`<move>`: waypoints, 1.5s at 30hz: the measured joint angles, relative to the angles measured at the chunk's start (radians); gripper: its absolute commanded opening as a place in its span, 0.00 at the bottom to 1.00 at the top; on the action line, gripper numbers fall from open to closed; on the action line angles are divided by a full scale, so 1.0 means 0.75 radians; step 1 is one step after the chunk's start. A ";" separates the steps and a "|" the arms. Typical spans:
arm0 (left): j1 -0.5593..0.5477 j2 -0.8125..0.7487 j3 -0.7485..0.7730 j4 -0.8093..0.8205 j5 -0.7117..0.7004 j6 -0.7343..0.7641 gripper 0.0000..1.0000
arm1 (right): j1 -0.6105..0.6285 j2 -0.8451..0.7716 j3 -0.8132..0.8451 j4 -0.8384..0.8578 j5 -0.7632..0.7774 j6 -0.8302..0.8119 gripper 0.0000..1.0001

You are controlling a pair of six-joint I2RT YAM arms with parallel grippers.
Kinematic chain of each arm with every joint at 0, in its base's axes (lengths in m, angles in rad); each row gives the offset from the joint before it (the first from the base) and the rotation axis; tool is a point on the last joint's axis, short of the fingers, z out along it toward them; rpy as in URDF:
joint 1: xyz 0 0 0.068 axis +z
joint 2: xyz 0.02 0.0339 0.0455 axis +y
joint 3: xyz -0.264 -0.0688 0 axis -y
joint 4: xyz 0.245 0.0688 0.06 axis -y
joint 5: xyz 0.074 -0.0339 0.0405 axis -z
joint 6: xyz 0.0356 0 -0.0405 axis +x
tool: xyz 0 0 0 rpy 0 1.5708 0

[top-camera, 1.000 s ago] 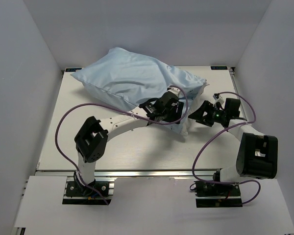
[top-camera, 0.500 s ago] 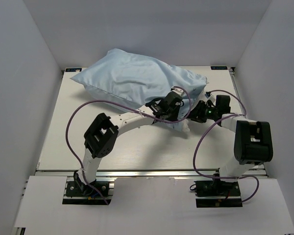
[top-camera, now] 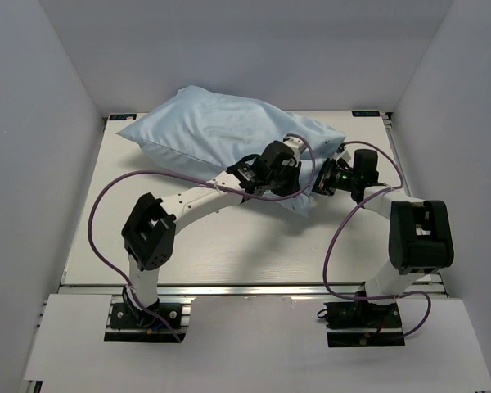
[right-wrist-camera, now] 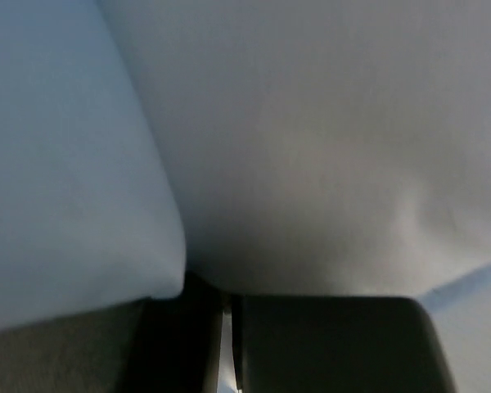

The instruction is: Put the pillow into the pillowcase

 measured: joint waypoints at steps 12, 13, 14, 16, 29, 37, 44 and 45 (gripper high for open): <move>-0.046 -0.005 0.022 0.178 0.449 -0.198 0.00 | 0.003 0.072 -0.042 0.227 0.080 0.246 0.12; -0.058 -0.001 0.040 0.186 0.480 -0.212 0.00 | -0.008 0.072 -0.042 0.227 0.080 0.245 0.15; -0.065 0.005 0.066 0.187 0.510 -0.223 0.15 | -0.020 0.072 -0.042 0.226 0.077 0.235 0.17; -0.072 0.015 0.114 0.189 0.551 -0.230 0.34 | -0.044 0.072 -0.035 0.198 0.065 0.188 0.30; -0.032 -0.225 -0.002 -0.004 0.575 -0.181 0.69 | -0.393 -0.022 0.316 -0.853 0.080 -0.991 0.57; 0.203 -0.609 0.044 -0.175 0.381 -0.078 0.77 | -0.615 -0.181 0.579 -1.113 0.052 -1.381 0.63; 0.550 -0.681 -0.017 -0.257 0.172 -0.026 0.78 | -0.157 -0.280 0.583 -0.846 -0.084 -1.222 0.59; 0.613 -0.668 -0.045 -0.259 0.156 -0.024 0.78 | -0.081 -0.269 0.568 -0.787 -0.082 -1.172 0.58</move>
